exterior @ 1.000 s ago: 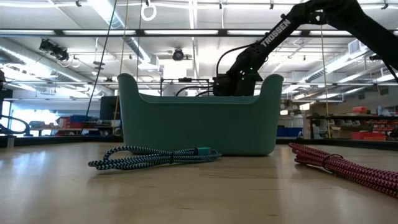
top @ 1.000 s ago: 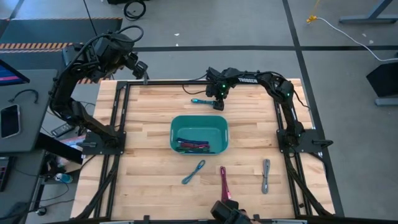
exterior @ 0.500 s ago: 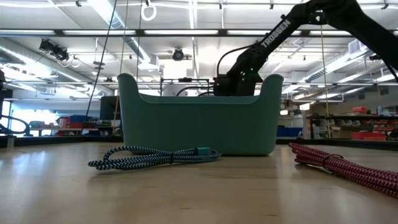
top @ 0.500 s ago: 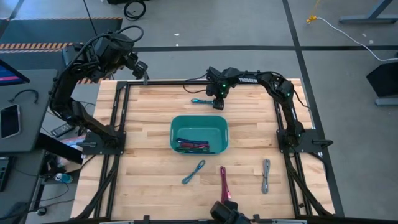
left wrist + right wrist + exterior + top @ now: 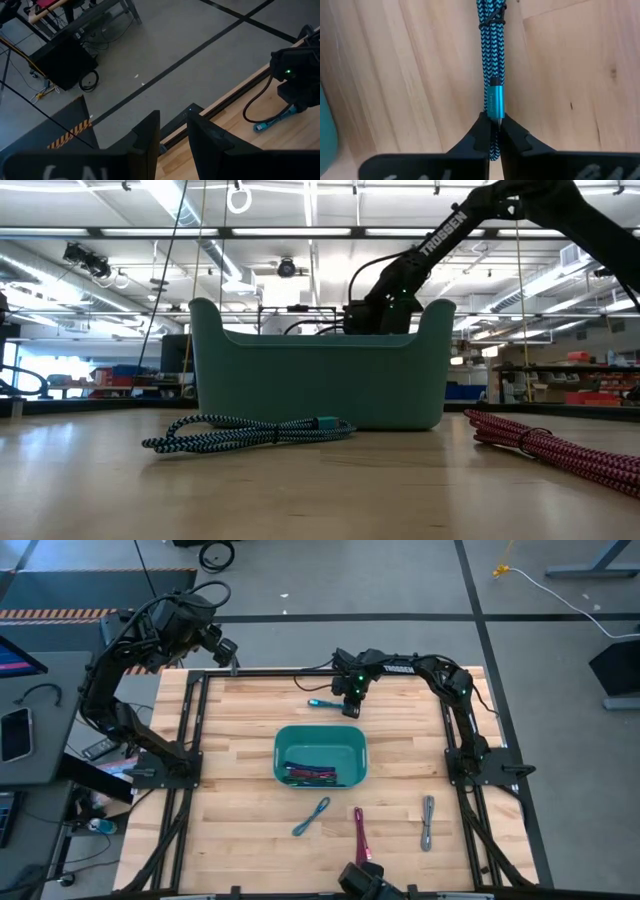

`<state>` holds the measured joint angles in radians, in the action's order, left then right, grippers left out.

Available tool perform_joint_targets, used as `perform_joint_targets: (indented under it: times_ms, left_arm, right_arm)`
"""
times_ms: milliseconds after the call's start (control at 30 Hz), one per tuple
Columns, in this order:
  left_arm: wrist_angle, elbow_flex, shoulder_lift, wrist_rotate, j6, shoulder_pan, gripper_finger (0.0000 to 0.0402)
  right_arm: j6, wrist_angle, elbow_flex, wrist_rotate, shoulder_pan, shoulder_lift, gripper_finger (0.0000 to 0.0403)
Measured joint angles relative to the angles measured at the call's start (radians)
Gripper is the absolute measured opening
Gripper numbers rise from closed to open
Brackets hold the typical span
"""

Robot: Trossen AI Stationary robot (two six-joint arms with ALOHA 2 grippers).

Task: Pick and place USB-C Cables
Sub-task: Put the top light blue charger cable into the green bin

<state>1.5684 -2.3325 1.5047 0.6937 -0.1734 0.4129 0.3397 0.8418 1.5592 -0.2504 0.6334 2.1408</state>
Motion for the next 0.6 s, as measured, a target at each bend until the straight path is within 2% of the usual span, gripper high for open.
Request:
perform_joint_targets:
  times_ms: [267, 600]
  left_arm:
    - [0.0, 0.0, 0.0, 0.0, 0.002, 0.0, 0.0105]
    - [0.002, 0.0, 0.0, 0.0, 0.002, 0.0, 0.0105]
  right_arm:
    - [-0.007, 0.064, 0.129, 0.029, -0.007, 0.008, 0.0016]
    - [-0.002, 0.193, 0.402, 0.0, -0.013, 0.006, 0.0016]
